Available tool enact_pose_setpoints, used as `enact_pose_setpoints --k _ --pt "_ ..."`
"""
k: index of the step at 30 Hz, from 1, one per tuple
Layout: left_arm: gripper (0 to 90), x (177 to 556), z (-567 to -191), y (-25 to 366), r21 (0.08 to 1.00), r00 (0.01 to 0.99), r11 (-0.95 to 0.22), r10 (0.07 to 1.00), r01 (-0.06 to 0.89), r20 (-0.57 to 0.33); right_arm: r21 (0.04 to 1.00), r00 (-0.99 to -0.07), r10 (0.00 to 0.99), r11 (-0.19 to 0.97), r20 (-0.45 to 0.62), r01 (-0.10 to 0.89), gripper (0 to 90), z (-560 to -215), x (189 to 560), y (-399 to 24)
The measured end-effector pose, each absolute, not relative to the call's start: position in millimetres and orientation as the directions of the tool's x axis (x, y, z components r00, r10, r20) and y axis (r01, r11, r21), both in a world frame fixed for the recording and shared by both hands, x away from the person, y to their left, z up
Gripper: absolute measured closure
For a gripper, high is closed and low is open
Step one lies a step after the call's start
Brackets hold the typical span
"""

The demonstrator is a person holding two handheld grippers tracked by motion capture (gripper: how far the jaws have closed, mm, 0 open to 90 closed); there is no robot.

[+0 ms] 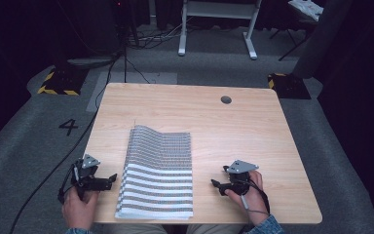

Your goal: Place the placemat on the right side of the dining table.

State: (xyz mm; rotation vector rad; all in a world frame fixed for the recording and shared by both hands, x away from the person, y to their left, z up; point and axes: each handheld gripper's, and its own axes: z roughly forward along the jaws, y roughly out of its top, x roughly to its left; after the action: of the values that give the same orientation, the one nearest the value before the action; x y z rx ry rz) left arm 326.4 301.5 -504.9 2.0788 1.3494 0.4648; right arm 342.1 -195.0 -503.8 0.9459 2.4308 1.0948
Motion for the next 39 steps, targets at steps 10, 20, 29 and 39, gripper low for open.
enact_pose_setpoints --k 10,20,29,39 --pt "0.2 328.5 -504.9 304.5 0.660 0.442 -0.309 0.896 0.684 -0.038 0.741 -0.761 0.649 0.500 0.023 0.449 30.3 -483.9 341.7 -190.4" --pt "0.2 329.2 -505.0 304.5 0.661 0.439 -0.307 0.898 0.684 -0.037 0.738 -0.806 0.591 0.532 0.027 0.415 30.1 -450.1 336.4 -169.5" --pt "0.2 328.3 -505.1 303.8 0.660 0.431 -0.302 0.902 0.687 -0.035 0.747 -0.853 0.521 0.562 0.015 0.356 28.7 -421.8 346.1 -138.6" --pt "0.2 326.0 -505.0 302.9 0.658 0.411 -0.289 0.911 0.695 -0.034 0.703 -0.894 0.446 0.624 0.037 0.341 32.4 -405.6 355.8 -103.7"
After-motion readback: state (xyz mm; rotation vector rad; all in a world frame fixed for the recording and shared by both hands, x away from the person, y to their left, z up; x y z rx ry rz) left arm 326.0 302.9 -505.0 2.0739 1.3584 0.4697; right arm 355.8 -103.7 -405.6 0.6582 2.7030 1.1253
